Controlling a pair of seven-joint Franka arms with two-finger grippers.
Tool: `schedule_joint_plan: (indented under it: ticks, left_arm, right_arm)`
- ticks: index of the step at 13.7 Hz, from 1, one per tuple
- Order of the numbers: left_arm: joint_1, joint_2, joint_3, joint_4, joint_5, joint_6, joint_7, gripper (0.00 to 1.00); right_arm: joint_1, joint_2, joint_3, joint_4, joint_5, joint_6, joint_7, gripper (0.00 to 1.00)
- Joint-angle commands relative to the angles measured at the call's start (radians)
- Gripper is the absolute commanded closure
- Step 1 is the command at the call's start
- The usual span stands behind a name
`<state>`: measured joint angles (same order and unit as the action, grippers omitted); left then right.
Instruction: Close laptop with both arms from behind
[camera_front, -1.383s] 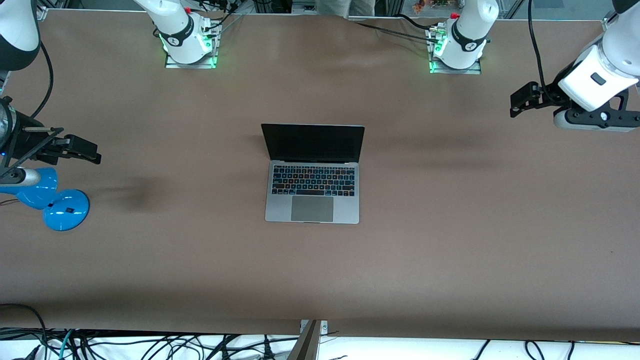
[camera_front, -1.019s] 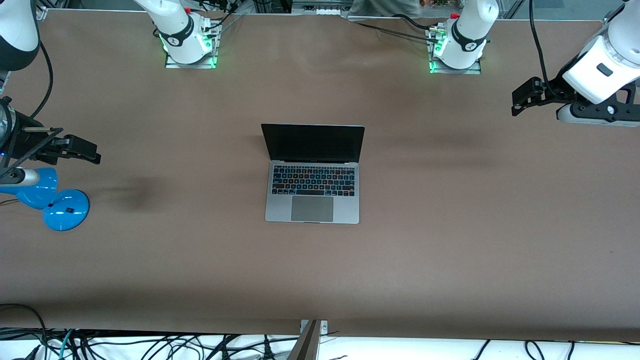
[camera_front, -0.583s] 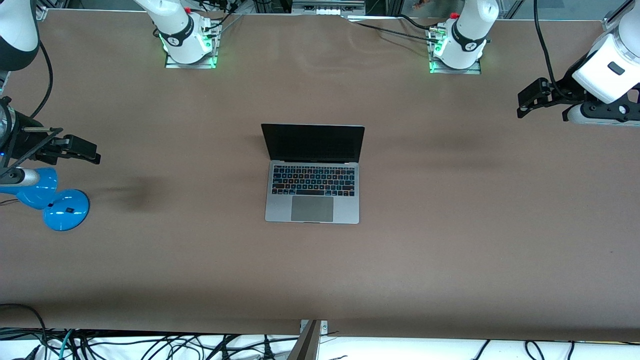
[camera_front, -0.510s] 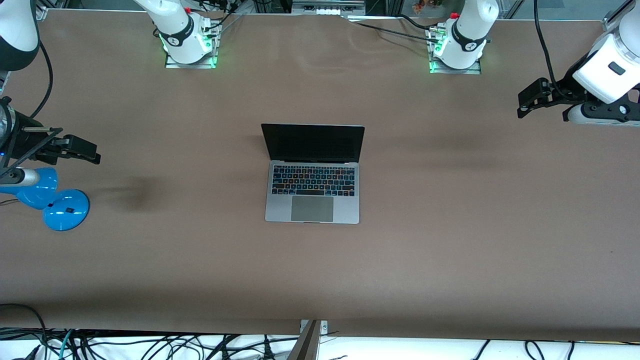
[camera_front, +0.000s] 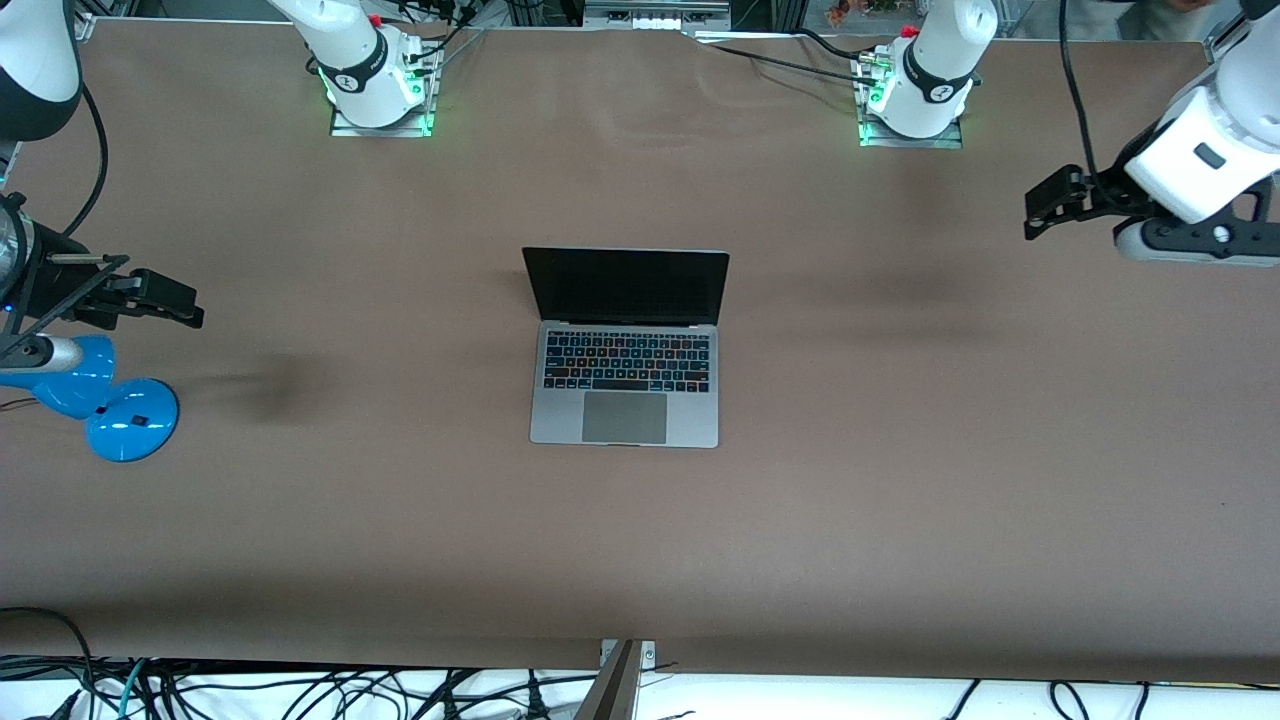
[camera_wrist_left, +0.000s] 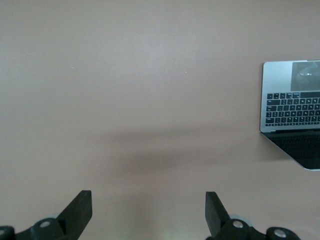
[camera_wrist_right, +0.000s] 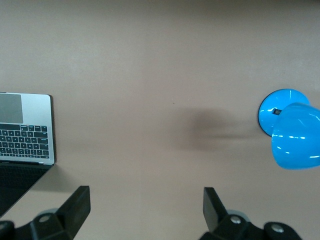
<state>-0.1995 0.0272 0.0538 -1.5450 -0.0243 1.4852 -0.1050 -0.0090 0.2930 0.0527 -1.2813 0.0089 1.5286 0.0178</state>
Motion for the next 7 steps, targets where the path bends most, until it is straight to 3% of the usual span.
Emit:
schedule_joint_plan:
  ticks: [1,7]
  left_arm:
    - [-0.011,0.011,-0.058,0.019,-0.037,-0.016,-0.091,0.00]
    - [-0.009,0.008,-0.212,-0.009,-0.063,-0.003,-0.304,0.00]
  right_arm:
    - [0.004,-0.020,0.012,-0.021,0.016,0.015,-0.004,0.00]
    - [0.086,-0.020,0.015,-0.021,0.017,0.010,-0.001,0.00]
